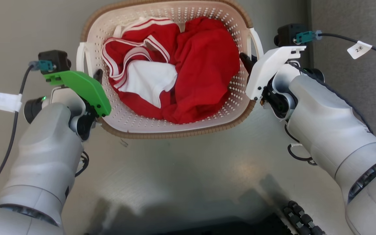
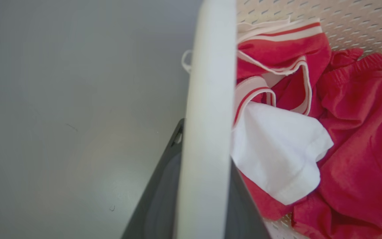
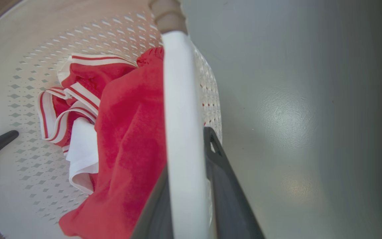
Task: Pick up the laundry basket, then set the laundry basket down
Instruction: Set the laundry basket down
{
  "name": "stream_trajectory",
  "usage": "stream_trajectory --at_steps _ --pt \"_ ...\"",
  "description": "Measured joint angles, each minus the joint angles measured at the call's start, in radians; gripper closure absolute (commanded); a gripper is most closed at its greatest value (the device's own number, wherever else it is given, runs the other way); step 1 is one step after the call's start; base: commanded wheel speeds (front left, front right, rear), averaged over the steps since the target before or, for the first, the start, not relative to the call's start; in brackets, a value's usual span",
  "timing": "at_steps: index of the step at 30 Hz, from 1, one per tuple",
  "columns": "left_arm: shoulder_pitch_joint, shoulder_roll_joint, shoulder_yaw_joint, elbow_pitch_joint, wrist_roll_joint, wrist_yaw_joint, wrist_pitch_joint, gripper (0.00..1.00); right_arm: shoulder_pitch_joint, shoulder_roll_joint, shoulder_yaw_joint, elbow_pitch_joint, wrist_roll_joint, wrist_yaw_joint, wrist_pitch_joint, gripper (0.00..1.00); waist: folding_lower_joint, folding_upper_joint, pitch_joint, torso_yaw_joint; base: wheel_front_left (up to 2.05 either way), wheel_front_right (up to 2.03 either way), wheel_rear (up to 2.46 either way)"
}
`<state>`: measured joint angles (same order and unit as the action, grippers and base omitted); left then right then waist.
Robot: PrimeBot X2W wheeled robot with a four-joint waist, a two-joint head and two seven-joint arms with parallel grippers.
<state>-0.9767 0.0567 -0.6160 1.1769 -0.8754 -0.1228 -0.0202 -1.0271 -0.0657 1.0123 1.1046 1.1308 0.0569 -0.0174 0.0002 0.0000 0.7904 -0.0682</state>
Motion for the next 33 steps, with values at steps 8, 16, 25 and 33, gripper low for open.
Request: stream_trajectory --at_steps 8,16,25,33 --pt "-0.013 0.003 -0.001 0.003 0.011 0.000 -0.028 1.00 -0.014 0.001 0.002 -0.001 0.000 0.006 -0.031 1.00 0.0000 0.0000 0.052 0.001 0.00 0.00 0.00" --pt "-0.033 0.003 -0.006 0.005 0.019 0.000 -0.057 1.00 -0.019 0.000 0.004 -0.002 0.001 0.006 -0.070 1.00 0.0000 0.0000 0.084 0.002 0.00 0.00 0.00" --pt "-0.047 0.006 -0.013 0.012 0.022 -0.001 -0.078 1.00 -0.032 0.000 0.008 -0.002 0.004 0.013 -0.107 1.00 -0.0001 0.0000 0.111 0.005 0.00 0.00 0.00" --pt "-0.048 0.005 -0.025 0.025 0.022 -0.002 -0.087 1.00 -0.032 0.001 0.017 -0.002 0.008 0.016 -0.124 1.00 -0.0001 0.0000 0.125 0.006 0.00 0.00 0.00"
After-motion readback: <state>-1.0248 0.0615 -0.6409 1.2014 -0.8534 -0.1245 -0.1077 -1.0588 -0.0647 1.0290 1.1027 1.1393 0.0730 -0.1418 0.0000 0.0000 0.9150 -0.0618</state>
